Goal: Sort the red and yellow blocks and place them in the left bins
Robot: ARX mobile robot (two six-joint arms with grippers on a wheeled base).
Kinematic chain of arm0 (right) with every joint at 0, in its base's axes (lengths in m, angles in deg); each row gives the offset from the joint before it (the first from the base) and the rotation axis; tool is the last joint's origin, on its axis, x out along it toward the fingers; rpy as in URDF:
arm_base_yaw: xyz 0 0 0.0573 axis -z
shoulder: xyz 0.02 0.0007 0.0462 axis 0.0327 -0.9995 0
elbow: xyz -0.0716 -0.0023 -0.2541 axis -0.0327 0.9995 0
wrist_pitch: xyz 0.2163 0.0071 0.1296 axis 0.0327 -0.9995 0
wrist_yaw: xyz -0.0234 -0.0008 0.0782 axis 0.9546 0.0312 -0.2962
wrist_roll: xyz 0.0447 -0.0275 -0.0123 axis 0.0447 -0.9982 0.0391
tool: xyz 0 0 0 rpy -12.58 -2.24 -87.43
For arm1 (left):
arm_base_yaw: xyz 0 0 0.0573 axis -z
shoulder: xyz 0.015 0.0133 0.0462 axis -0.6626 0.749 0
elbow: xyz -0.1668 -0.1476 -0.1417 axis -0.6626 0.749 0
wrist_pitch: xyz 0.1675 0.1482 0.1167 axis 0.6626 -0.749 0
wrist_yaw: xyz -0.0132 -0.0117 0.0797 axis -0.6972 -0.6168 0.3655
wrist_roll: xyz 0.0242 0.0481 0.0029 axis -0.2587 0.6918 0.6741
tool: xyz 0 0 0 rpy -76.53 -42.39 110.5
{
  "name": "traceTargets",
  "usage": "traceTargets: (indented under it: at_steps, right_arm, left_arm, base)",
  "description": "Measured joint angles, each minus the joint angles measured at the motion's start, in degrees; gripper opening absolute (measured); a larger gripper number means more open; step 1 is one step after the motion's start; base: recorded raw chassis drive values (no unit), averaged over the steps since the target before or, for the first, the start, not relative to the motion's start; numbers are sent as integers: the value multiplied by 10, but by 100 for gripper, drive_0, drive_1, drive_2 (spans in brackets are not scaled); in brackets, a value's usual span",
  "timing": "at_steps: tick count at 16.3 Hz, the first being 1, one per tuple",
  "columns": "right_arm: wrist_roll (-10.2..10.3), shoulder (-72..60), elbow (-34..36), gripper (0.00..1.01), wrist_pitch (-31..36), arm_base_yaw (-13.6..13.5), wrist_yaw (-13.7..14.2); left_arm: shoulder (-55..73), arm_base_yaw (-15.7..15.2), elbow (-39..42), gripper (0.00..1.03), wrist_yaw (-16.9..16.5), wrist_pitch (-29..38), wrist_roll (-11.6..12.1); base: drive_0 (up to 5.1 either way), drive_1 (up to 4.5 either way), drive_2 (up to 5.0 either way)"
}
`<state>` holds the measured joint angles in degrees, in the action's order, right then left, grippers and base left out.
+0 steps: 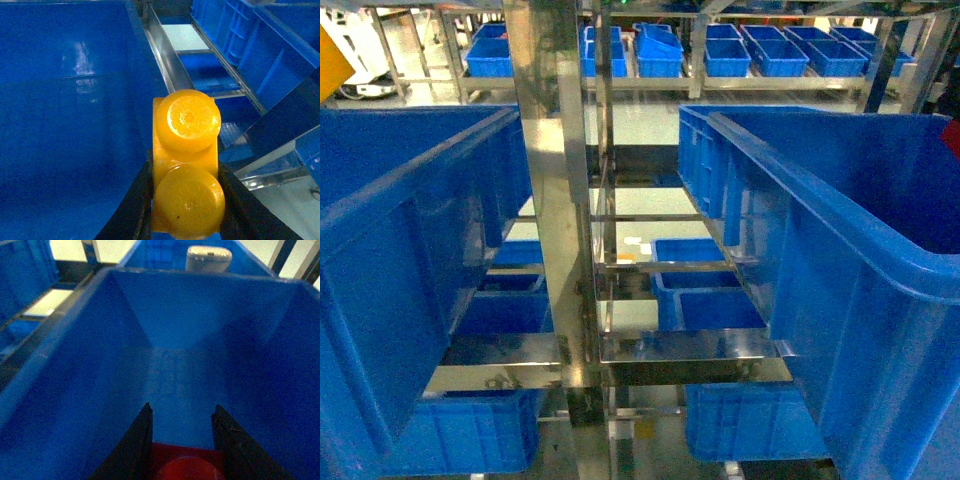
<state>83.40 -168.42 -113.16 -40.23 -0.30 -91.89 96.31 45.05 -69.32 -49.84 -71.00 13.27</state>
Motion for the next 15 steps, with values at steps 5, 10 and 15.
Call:
traceTargets:
  at_steps: [5, 10, 15]
  right_arm:
    - [-1, -70, -24, 54, 30, 11, 9]
    - [-53, 191, 89, 99, -40, -5, 28]
    - [-30, 548, 128, 98, -296, -35, 18]
  left_arm:
    - [0, 0, 0, 26, 0, 0, 0]
    - [0, 0, 0, 26, 0, 0, 0]
    - [0, 0, 0, 26, 0, 0, 0]
  base:
    - [0, 0, 0]
    - [0, 0, 0]
    - [0, 0, 0]
